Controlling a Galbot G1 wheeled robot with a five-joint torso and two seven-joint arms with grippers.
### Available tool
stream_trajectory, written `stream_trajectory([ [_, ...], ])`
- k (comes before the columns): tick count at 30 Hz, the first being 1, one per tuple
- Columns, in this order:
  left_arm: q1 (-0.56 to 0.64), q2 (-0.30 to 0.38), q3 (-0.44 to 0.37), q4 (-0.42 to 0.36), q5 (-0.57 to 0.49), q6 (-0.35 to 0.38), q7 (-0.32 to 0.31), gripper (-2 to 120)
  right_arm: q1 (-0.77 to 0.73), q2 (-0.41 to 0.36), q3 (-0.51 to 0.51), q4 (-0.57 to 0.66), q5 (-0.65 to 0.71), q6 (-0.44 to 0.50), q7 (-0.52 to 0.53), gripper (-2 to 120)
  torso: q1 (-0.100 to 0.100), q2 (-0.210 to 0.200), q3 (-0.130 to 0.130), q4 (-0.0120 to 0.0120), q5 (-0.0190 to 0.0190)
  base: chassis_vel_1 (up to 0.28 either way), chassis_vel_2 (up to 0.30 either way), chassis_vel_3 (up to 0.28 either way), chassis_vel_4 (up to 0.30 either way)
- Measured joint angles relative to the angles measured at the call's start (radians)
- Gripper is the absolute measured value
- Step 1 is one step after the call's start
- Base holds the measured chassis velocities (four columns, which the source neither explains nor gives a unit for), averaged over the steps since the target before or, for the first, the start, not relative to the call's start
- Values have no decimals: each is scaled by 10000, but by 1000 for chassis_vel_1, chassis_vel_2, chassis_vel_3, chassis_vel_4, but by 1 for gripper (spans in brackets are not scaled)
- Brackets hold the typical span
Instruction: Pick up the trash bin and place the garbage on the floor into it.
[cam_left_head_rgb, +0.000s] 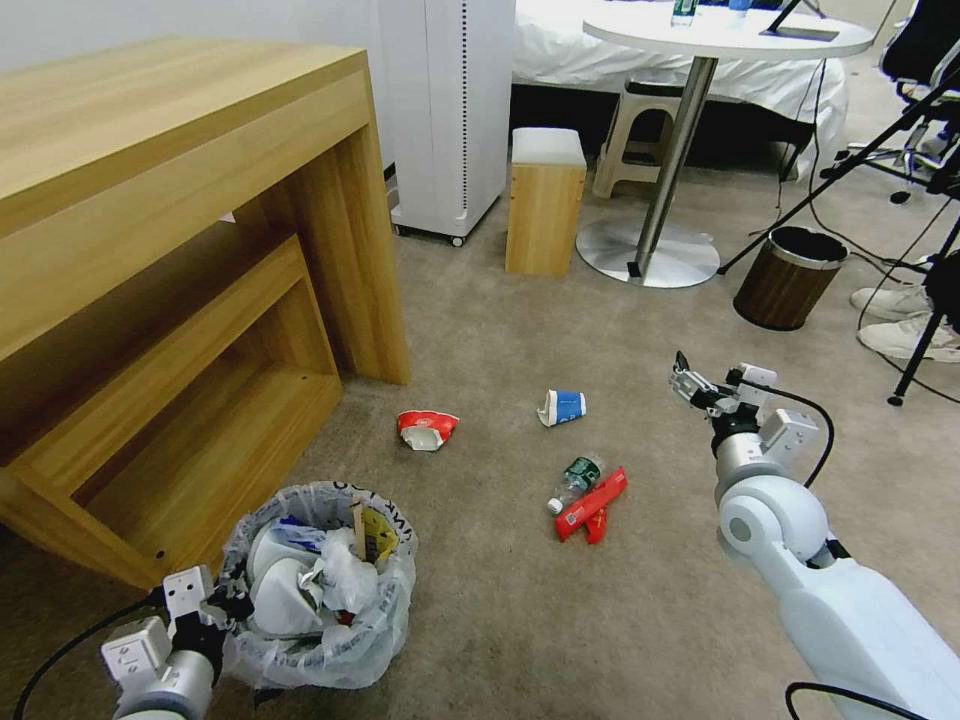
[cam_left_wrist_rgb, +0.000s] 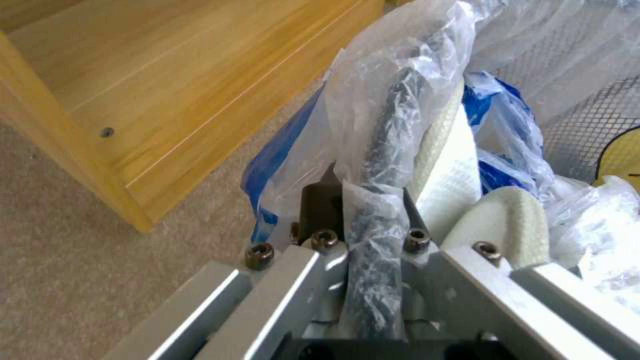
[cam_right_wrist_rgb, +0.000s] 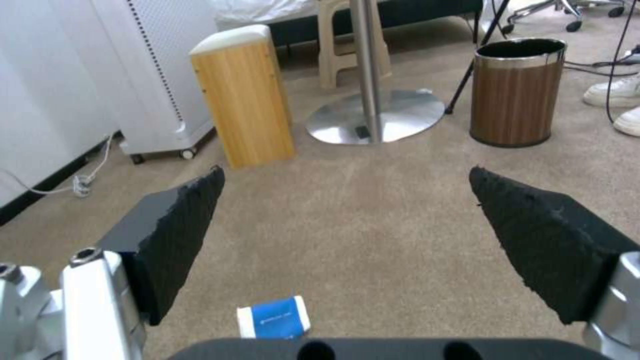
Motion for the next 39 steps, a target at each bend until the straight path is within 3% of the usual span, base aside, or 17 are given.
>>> stream_trajectory([
  [9, -27, -58, -12, 11, 25, -34, 0, 1, 10, -15, -59, 13, 22, -31, -37, 92, 1, 0, 3, 1, 1, -117, 112, 118, -113],
  [13, -47, -87, -10, 37, 32, -42, 1, 1, 24, 3, -133, -21, -64, 108, -93, 98, 2, 0, 3, 1, 1, -100, 70, 113, -94],
  [24, -80, -112, 14, 121, 65, -54, 10, 1, 17, -3, -171, 7, -1, 157, -150, 100, 0, 0, 0, -1, 1, -6, 6, 4, -5],
  [32, -162, -133, 18, 264, 77, -85, 13, 1, 216, 123, -773, -35, 2102, -931, 776, 100, 0, 0, 0, 1, -2, 0, 0, 0, 0],
  [35, -206, -141, 15, 331, 78, -92, 17, 1, 508, 469, -1238, -451, 3532, -1639, 1535, 100, 1, 0, 0, 1, 0, 0, 0, 0, 0],
  [39, -233, -174, 9, 394, 97, -92, 17, 1, 705, 960, -1514, -1066, 4329, -1984, 2121, 100, 0, 0, 0, 1, -2, 0, 0, 0, 0],
])
